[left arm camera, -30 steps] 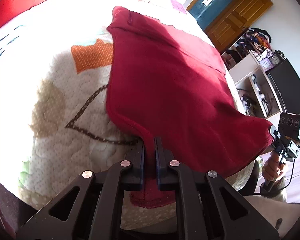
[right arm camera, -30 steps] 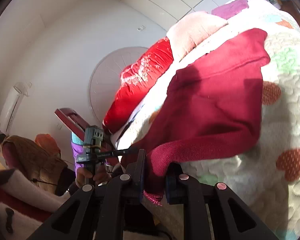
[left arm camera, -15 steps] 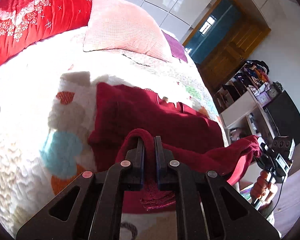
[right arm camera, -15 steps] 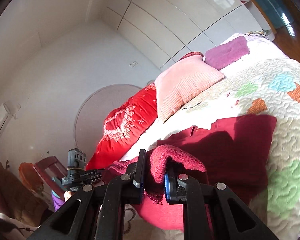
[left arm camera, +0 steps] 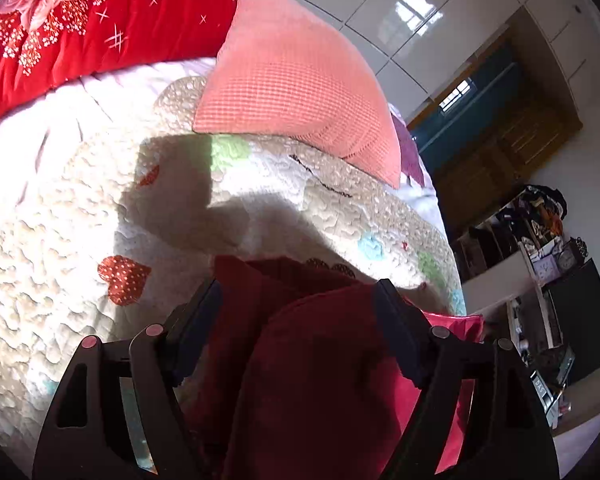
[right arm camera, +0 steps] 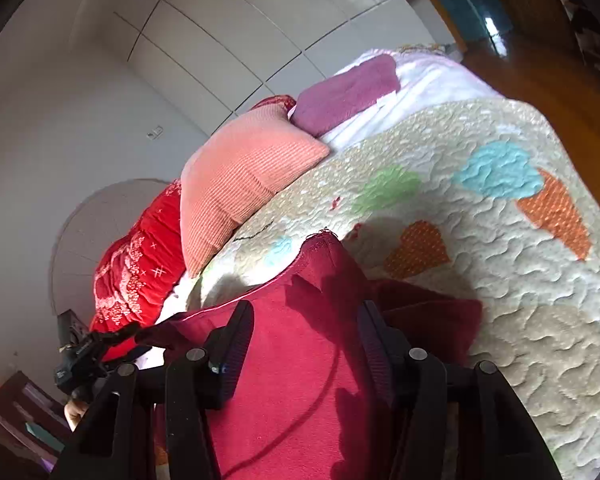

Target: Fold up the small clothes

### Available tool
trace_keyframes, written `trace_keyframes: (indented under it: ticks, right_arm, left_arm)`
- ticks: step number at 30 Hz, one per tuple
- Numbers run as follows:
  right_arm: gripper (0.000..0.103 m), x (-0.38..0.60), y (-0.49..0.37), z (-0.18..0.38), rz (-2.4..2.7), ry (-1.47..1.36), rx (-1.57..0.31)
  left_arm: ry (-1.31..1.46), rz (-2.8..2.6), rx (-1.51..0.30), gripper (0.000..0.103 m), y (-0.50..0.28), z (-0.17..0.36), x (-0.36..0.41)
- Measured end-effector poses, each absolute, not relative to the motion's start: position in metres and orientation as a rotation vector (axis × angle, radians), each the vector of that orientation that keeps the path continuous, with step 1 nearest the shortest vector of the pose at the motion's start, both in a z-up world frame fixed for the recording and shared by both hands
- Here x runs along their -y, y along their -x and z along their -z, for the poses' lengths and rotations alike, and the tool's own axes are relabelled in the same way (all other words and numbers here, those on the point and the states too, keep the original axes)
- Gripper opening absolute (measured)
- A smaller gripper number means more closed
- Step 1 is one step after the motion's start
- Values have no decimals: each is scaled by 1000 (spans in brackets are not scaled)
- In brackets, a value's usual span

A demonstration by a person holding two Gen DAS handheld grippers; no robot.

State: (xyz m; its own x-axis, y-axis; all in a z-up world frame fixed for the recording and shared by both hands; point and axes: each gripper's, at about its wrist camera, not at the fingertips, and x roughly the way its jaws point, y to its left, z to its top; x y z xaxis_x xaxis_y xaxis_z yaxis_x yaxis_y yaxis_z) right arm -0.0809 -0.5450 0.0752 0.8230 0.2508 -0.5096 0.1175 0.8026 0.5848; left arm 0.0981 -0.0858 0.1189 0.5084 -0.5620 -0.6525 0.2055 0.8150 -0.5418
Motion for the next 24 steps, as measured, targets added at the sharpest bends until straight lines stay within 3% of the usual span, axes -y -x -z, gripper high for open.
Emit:
trace_keyframes:
  ticks: [5, 7, 15, 24]
  right_arm:
    - [49, 522, 74, -89, -115, -545, -608]
    - [36, 506, 56, -79, -112, -484, -688]
    - [24, 522, 6, -18, 100, -442, -816]
    - [26, 518, 27, -38, 79, -440, -805]
  left_arm:
    - [368, 487, -921, 79, -97, -124, 98]
    - [338, 474, -957, 79, -101, -112, 116]
    - [172, 295, -1063, 79, -129, -43, 159]
    - [98, 260, -995, 79, -117, -48, 158]
